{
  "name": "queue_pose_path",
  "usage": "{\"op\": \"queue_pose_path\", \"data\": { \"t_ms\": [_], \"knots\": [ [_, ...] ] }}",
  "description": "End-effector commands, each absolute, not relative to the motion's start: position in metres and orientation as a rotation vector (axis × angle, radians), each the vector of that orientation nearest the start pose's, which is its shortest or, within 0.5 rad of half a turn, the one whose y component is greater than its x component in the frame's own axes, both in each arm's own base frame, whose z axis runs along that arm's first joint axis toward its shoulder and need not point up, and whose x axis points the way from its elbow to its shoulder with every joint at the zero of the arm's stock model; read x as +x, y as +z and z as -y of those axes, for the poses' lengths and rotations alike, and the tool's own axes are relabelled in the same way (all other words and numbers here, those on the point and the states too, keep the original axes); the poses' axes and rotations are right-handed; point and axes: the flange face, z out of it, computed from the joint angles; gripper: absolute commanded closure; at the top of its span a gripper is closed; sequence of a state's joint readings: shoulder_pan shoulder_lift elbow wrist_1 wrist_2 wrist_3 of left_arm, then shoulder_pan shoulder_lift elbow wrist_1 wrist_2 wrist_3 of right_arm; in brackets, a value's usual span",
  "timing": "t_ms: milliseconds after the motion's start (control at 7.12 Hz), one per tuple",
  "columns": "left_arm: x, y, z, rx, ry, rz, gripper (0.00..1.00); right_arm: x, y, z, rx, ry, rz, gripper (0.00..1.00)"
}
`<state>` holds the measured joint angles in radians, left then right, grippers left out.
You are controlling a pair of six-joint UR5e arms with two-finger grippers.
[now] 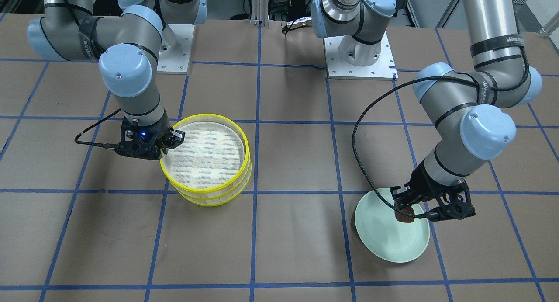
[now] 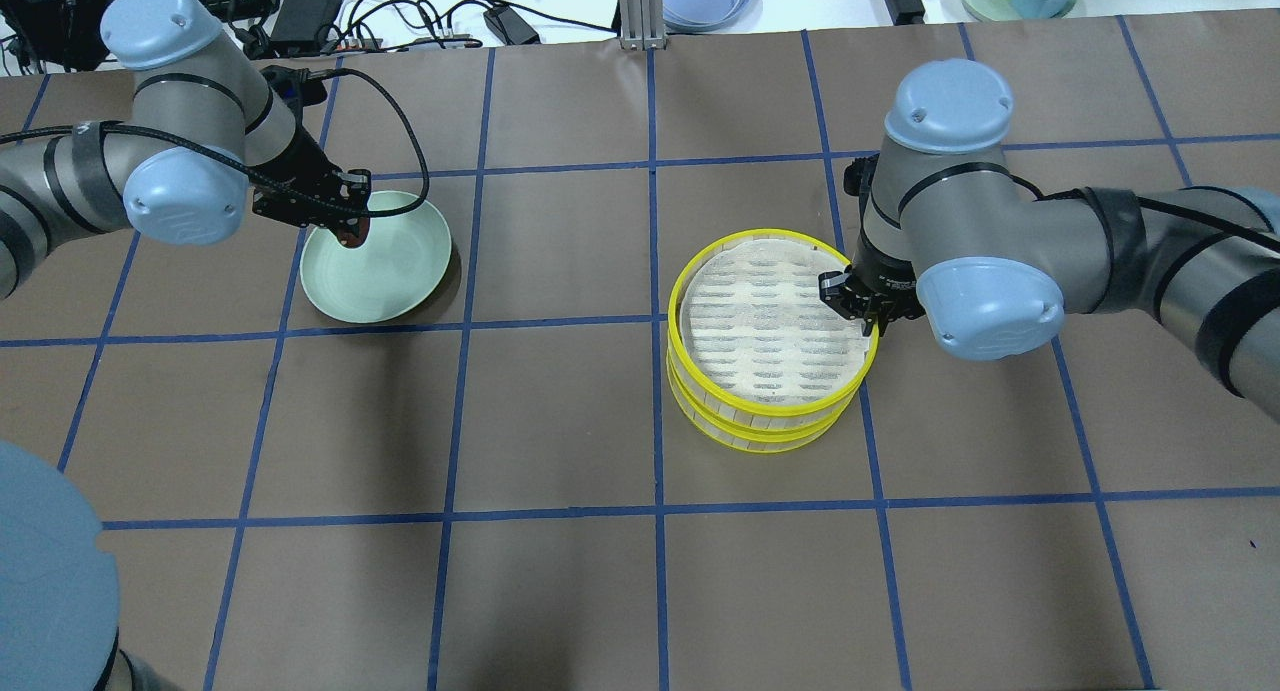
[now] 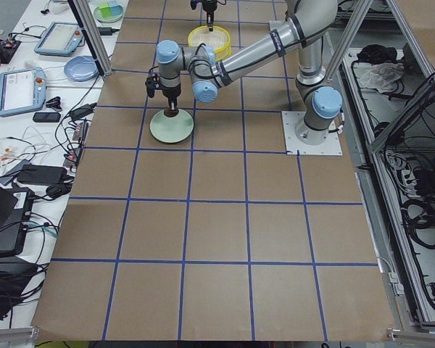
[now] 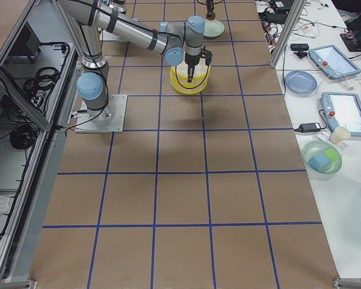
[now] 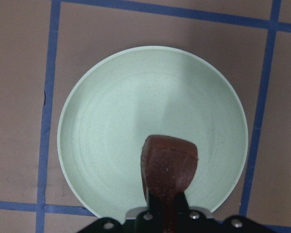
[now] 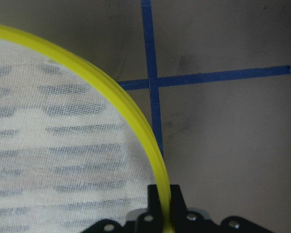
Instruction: Stack buns with steamer
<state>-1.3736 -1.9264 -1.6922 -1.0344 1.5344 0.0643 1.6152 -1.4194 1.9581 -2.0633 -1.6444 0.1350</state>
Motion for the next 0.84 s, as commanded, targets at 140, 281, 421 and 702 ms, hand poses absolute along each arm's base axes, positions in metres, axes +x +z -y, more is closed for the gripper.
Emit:
{"op": "queue_pose_path", "data": {
  "t_ms": [140,281,421,702],
  "knots": [
    [-0.020,0.313,0.606,-0.207,-0.102,-3.162,0.91,0.148,0.267,0.494,0.152,0.095,-3.216,0.01],
    [-0.015,0.314,0.606,-0.214,-0.104,-3.159,0.91,0.148,0.269,0.496,0.149,0.088,-3.216,0.01],
    [-0.017,0.315,0.605,-0.212,-0.101,-3.160,0.91,0.148,0.278,0.503,0.151,0.053,-3.215,0.00],
    [-0.031,0.335,0.593,-0.290,-0.090,-3.171,0.91,0.150,0.327,0.523,0.172,-0.108,-3.187,0.00]
  ]
}}
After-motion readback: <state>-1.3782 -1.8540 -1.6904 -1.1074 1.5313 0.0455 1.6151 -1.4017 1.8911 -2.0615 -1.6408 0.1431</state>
